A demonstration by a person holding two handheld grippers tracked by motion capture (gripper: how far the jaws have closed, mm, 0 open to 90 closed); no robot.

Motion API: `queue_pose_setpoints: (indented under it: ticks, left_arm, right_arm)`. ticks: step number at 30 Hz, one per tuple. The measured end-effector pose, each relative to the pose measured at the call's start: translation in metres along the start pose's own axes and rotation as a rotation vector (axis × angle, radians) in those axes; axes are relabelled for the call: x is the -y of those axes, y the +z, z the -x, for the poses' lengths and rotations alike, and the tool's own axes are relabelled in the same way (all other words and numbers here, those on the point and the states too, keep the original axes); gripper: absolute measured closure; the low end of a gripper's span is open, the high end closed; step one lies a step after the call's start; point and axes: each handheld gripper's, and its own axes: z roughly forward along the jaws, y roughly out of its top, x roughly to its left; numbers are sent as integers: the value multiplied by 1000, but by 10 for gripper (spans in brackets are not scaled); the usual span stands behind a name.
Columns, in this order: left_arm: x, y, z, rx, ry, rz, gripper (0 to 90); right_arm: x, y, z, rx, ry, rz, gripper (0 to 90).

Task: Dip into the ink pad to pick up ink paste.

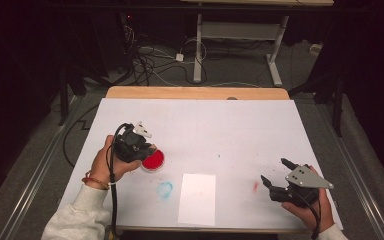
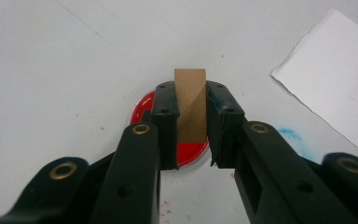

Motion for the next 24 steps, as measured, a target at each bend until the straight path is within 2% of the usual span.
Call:
queue_pose_setpoints:
  ticks: [6,8,17,24]
  left_arm:
    - [-1,21,-1,19,0,-57,740]
    - [0,27,-1,10,2,-81,739]
    - [6,52,-10,14,-25,-150,739]
    - [7,56,-11,14,-30,-152,740]
  right_arm:
    - [1,1,0,-1,-4,-7,191]
    - [1,1,0,-4,-2,-10,191]
    - [2,1,-1,-11,-5,-12,191]
    - [3,1,0,-19,5,-14,191]
